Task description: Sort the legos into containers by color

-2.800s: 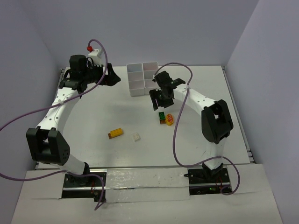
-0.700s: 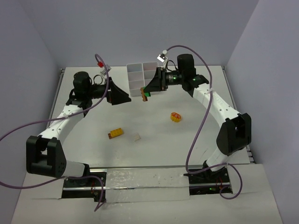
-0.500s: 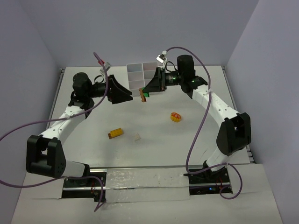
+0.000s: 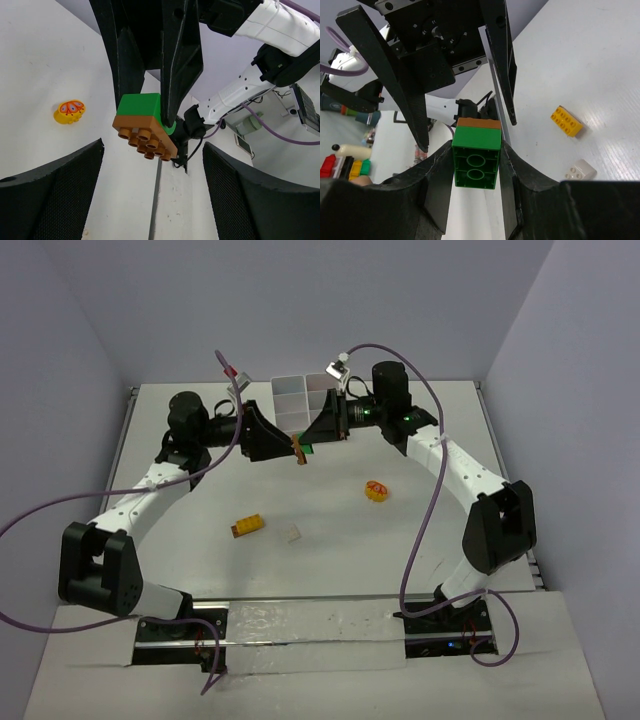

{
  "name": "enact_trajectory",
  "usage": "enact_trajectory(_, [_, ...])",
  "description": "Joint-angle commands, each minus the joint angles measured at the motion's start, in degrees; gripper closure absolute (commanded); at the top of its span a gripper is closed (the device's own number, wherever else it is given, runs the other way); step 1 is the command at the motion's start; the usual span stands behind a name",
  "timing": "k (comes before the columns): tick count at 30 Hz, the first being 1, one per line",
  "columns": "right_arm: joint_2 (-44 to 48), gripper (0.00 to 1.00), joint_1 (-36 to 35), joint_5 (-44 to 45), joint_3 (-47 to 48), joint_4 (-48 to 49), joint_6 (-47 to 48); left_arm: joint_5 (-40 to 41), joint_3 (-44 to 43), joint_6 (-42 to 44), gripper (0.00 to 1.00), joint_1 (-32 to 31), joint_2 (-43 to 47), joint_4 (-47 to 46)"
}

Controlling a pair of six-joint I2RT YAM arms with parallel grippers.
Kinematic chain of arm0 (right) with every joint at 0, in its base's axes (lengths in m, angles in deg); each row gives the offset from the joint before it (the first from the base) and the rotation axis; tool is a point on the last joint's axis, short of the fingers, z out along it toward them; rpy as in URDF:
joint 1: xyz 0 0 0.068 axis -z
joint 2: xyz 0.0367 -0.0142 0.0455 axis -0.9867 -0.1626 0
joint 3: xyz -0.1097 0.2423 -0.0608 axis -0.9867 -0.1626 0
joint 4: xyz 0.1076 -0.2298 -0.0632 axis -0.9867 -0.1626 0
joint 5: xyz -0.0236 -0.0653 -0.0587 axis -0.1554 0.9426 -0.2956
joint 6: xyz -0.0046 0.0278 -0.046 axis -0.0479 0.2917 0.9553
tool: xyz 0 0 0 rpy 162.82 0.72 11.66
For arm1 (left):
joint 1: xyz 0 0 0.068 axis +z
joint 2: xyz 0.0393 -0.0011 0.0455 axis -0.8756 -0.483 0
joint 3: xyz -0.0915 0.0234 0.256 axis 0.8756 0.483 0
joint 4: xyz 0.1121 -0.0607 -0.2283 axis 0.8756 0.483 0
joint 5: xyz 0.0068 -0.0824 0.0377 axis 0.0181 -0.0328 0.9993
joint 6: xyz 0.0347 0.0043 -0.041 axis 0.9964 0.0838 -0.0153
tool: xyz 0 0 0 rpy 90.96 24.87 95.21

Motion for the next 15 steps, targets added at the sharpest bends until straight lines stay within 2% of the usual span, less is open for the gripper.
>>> enact_trajectory(1, [2.95,1.00,-0.76,-1.55,-0.02,2.70,0.56,0.76,-2.84,1.31,0.15,-0.35,-0.47,0.62])
enact_trajectory(6, [2.83,1.00,-0.96,-1.06,-0.13,2.86,0.57,0.00,-2.85,0.44,0.29,-0.77,-0.78,-0.84])
enact_trajectory(14, [2.13,1.00,-1.55,-1.14,0.74,1.93,1.24,-1.64,-2.48,-2.78,0.31,-1.40,-1.69,-4.58])
enact_trajectory(15, [2.08,1.00,-1.52,-1.09,0.74,2.00,1.06,-1.98,-2.37,-3.31,0.34,-1.46,-1.76,-5.31])
